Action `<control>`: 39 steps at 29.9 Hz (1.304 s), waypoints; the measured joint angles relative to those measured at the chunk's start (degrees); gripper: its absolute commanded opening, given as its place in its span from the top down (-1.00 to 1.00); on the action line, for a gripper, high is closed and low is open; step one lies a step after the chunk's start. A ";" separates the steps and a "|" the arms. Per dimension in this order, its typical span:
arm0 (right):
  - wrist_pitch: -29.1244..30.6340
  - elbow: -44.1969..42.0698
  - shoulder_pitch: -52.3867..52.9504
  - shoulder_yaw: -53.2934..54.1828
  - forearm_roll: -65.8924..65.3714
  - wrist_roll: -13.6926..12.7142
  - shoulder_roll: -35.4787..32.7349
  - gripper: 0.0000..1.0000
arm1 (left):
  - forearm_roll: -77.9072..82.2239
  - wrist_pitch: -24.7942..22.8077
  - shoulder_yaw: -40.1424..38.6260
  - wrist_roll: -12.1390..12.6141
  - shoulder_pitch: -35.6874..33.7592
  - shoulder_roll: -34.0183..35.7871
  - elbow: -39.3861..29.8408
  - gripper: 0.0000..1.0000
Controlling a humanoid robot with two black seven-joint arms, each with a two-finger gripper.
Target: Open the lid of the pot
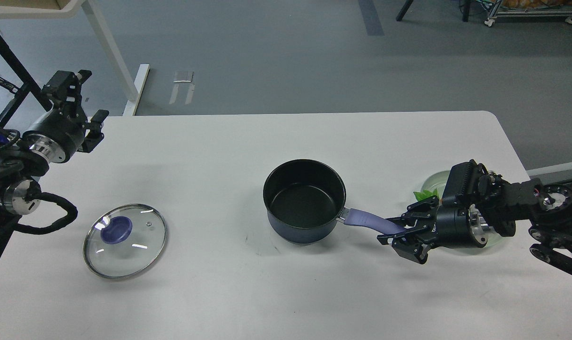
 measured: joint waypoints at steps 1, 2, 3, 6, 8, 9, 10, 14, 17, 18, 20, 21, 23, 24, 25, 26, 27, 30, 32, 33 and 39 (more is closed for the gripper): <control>0.00 0.04 0.00 0.00 0.04 0.00 0.00 -0.93 | -0.15 -0.35 -0.14 0.00 0.00 -0.16 0.13 -0.98; 0.00 0.09 0.00 0.00 0.09 0.00 -0.01 -0.94 | -0.33 -0.87 -0.28 0.00 0.00 -0.32 0.25 -0.98; 0.00 0.13 0.00 0.01 0.15 0.00 -0.01 -0.95 | -0.49 -1.76 -0.53 0.00 0.00 -0.58 0.44 -0.98; 0.00 0.28 0.19 0.27 0.57 0.00 -0.09 -0.96 | -1.21 -6.33 -1.91 -0.01 0.08 -1.89 2.20 -0.98; 0.00 0.37 0.80 0.55 1.97 0.01 -0.71 -0.96 | -2.65 -9.99 -2.91 0.29 0.09 -2.88 4.03 -0.98; 0.00 0.40 1.53 0.72 3.36 0.00 -1.27 -0.96 | -3.65 -11.52 -3.36 1.22 0.09 -3.30 4.89 -0.98; 0.00 0.45 2.55 0.78 5.23 0.00 -1.89 -0.96 | -4.73 -12.67 -3.73 2.54 0.09 -3.63 5.53 -0.98; -0.33 0.64 8.28 0.97 17.55 0.00 -4.06 -0.96 | -7.73 -14.52 -4.31 6.21 0.11 -4.11 6.39 -0.98; -0.70 -0.22 12.72 1.17 31.59 0.00 -5.02 -0.96 | -8.24 -15.12 -4.35 6.73 0.10 -4.44 6.44 -0.98; -0.89 -0.94 13.56 1.39 37.41 0.00 -5.06 -0.96 | -8.27 -15.31 -4.35 6.77 0.11 -4.59 6.44 -0.98; -1.63 -2.84 14.20 2.25 49.05 0.00 -4.75 -0.96 | -8.30 -15.60 -4.35 6.79 0.11 -4.87 6.44 -0.98; -2.26 -3.93 14.24 2.64 55.31 0.00 -4.40 -0.96 | -8.32 -15.65 -4.36 6.80 0.11 -4.94 6.44 -0.98; -3.92 -6.39 13.91 3.03 67.00 -0.01 -3.10 -0.99 | -8.37 -15.77 -4.36 6.80 0.11 -5.12 6.45 -0.98; -4.89 -7.86 13.43 3.09 73.30 0.00 -1.94 -0.99 | -8.39 -15.84 -4.36 6.80 0.11 -5.21 6.45 -0.98; -5.93 -9.74 12.75 3.17 79.61 -0.01 -0.31 -0.99 | -8.40 -16.09 -4.36 6.80 0.16 -5.29 6.43 -0.98; -6.84 -11.71 12.08 3.22 85.70 -0.01 1.45 -0.99 | -8.40 -16.50 -4.36 6.80 0.25 -5.36 6.42 -0.98; -7.55 -13.52 11.57 3.32 90.15 -0.01 3.06 -0.99 | -8.40 -17.03 -4.36 6.80 0.34 -5.41 6.41 -0.98; -8.92 -19.07 10.31 3.65 100.50 -0.01 7.95 -0.99 | -8.37 -18.26 -4.36 6.75 1.00 -5.68 6.08 -0.98; -9.16 -21.70 8.78 4.90 105.93 -0.01 10.99 -0.99 | -8.33 -18.60 -4.36 6.68 1.50 -6.28 5.92 -0.98; -9.20 -22.40 7.71 5.94 107.95 -0.01 12.30 -0.99 | -8.32 -18.67 -4.36 6.66 1.66 -6.62 5.89 -0.98; -9.25 -26.19 -1.36 15.33 112.36 -0.01 21.63 -0.99 | -8.27 -18.82 -5.06 6.54 2.87 -8.49 5.91 -0.98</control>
